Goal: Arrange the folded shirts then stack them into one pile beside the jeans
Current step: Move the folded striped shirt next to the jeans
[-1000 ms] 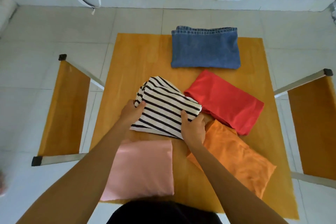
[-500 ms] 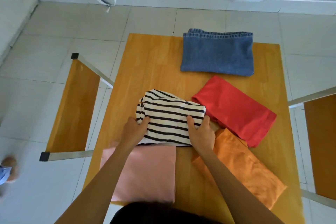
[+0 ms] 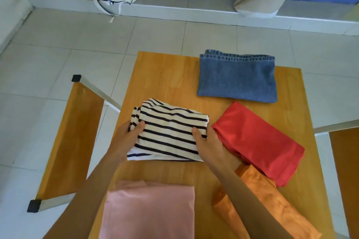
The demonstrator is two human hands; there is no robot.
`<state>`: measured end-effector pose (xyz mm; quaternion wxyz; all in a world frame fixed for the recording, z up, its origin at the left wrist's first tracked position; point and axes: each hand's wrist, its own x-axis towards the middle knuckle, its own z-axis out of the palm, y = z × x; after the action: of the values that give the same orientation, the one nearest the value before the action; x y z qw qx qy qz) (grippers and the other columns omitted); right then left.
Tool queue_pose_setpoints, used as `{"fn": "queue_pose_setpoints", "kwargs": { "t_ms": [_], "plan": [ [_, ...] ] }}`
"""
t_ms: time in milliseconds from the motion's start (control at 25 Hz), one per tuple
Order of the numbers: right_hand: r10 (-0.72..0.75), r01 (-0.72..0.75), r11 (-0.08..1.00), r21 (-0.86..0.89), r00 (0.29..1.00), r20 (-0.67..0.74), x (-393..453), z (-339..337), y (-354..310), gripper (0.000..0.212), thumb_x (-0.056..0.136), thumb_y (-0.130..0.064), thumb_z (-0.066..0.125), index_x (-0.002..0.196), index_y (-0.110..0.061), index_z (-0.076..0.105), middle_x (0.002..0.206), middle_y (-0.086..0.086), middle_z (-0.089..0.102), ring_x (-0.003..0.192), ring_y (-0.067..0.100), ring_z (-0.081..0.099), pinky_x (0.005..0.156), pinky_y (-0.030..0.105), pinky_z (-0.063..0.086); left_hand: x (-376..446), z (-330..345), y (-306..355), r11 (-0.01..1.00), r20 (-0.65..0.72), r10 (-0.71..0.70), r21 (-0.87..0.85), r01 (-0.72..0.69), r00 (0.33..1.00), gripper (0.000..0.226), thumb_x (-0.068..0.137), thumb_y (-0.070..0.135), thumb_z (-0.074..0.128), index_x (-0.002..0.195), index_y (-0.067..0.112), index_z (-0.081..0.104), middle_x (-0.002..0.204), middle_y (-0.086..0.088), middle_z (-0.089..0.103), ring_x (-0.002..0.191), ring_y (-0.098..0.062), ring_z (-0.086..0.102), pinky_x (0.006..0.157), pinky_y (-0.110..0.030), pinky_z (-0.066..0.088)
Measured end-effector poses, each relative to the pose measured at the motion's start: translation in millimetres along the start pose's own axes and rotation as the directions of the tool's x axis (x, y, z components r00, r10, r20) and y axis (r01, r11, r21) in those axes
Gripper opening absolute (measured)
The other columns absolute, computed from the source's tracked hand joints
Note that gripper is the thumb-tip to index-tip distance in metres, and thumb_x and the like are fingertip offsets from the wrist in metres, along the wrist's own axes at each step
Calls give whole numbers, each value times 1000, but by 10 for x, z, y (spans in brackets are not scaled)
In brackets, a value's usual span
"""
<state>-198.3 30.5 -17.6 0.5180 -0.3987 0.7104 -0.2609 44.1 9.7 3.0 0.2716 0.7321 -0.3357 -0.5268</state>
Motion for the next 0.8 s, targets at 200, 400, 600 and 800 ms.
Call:
{"fn": "queue_pose_setpoints", "kwargs": {
  "t_ms": [200,400,600,800],
  "plan": [
    [-122,123,992,33,992,-25,702,121,-896,35,99,-42,53,128,-22,56,112,-9,66,104,11,63,86,29,51,652,-302,686,990,-29,128,-57,-129,991,23,93,41,60,111,27,65,107,3,73,101,-14,68,89,-35,54],
    [-133,135,991,11,986,-101,1464,112,-1407,42,100,-41,49,135,-18,53,119,-4,63,108,17,60,83,30,47,1388,-210,1231,968,-69,251,28,-250,965,37,93,43,58,121,19,61,111,3,68,103,-15,65,87,-32,53],
    [7,-28,977,-213,995,-100,1896,153,-1240,32,97,-20,47,127,-8,52,117,8,62,96,24,59,70,33,54,1883,7,1061,930,18,215,302,-210,977,42,93,29,55,134,18,53,126,-6,63,112,-25,61,89,-35,50],
    [-37,8,965,-261,994,-107,1873,161,-1047,30,95,-20,48,122,-7,53,112,11,65,97,28,66,82,43,59,1763,0,824,936,24,223,274,-221,975,53,95,32,54,146,25,39,140,0,53,125,-22,52,100,-37,46]
  ]
}}
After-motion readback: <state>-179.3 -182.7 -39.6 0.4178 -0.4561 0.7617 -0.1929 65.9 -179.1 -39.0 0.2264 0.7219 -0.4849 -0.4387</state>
